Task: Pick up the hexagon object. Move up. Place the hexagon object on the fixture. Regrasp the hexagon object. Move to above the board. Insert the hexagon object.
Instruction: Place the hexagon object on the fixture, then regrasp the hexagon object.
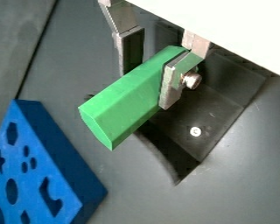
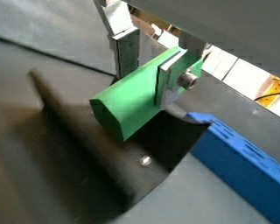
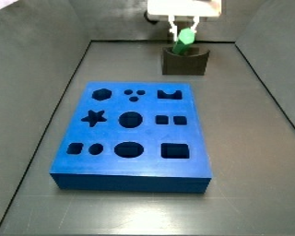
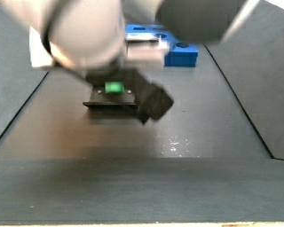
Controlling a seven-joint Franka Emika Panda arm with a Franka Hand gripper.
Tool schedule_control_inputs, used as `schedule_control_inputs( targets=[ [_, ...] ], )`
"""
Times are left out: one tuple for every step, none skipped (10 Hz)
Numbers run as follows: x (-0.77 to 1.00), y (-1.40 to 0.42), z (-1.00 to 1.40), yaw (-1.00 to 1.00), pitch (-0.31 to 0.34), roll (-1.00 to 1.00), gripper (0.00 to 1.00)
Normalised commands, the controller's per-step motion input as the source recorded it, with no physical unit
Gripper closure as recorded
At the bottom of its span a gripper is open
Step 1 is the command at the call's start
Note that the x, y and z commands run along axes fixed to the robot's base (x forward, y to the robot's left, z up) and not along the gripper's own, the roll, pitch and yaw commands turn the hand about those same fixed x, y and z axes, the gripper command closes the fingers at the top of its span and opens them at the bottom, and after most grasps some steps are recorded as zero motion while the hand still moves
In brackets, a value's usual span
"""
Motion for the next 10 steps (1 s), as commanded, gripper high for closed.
schedule_control_inputs(
  targets=[
    [0.15,0.08,-0.66,-0.12,0.037,-0.24,1.00],
    [0.12,0.07,-0.47,-0.11,0.028,-0.18,1.00],
    [0.08,0.05,-0.41,-0.10,-0.001,-0.12,1.00],
    [0.08,0.05,-0.40,-0.10,-0.012,-0.11,1.00],
    [0.08,0.05,-0.40,-0.09,-0.012,-0.11,1.00],
    [0.00,0.00,0.00,0.00,0.000,0.00,0.00],
    [0.00,0.00,1.00,0.03,0.079,0.06,0.00],
    [0.00,0.00,1.00,0.03,0.080,0.06,0.00],
    [-0.03,0.00,1.00,0.01,0.094,0.07,0.00],
    [-0.03,0.00,1.00,0.00,0.094,0.07,0.00]
  ],
)
